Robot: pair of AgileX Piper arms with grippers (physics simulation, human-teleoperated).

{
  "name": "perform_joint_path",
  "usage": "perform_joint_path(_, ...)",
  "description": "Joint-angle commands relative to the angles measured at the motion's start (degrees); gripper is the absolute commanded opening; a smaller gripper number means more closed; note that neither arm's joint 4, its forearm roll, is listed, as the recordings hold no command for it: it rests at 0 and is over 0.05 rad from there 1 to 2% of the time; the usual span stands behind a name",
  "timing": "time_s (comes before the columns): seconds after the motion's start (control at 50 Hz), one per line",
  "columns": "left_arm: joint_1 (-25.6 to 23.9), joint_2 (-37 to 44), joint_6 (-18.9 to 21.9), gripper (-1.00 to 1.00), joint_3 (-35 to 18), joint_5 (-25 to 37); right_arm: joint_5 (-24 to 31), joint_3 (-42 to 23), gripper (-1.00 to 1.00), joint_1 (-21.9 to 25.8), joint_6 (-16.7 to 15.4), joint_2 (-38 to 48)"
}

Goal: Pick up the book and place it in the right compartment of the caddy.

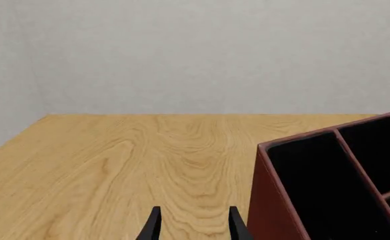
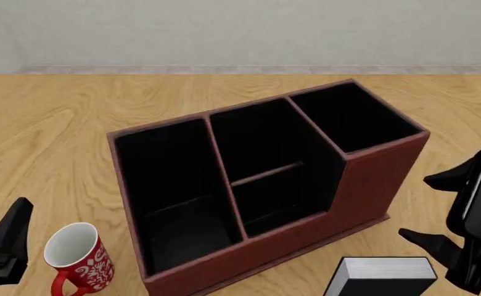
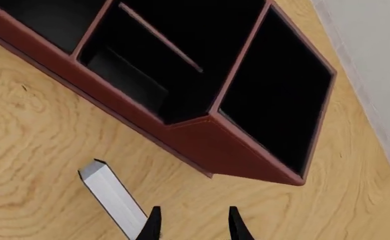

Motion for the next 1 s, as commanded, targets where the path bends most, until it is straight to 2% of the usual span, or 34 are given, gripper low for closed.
perform_joint_path(0.02,0.0,0.1,0.0,1.00,0.0,0.0,2.3,0.1,1.00,3.5,1.2,1.3)
perform_joint_path(0.26,0.0,0.2,0.0,1.00,0.1,-0.3,3.1,1.3,1.00,5.9,1.7,1.2)
perform_joint_path(0.58,0.0,0.4,0.0,1.00,-0.1,-0.3,6.9,1.9,1.00,9.3,2.7,-2.0)
perform_joint_path(0.6,0.0,0.4,0.0,1.00,-0.1,-0.3,7.1,1.8,1.00,10.7,3.5,-1.8)
perform_joint_path(1.0,0.0,0.4,0.0,1.00,-0.2,-0.2,4.9,6.7,1.00,12.5,4.7,-1.7)
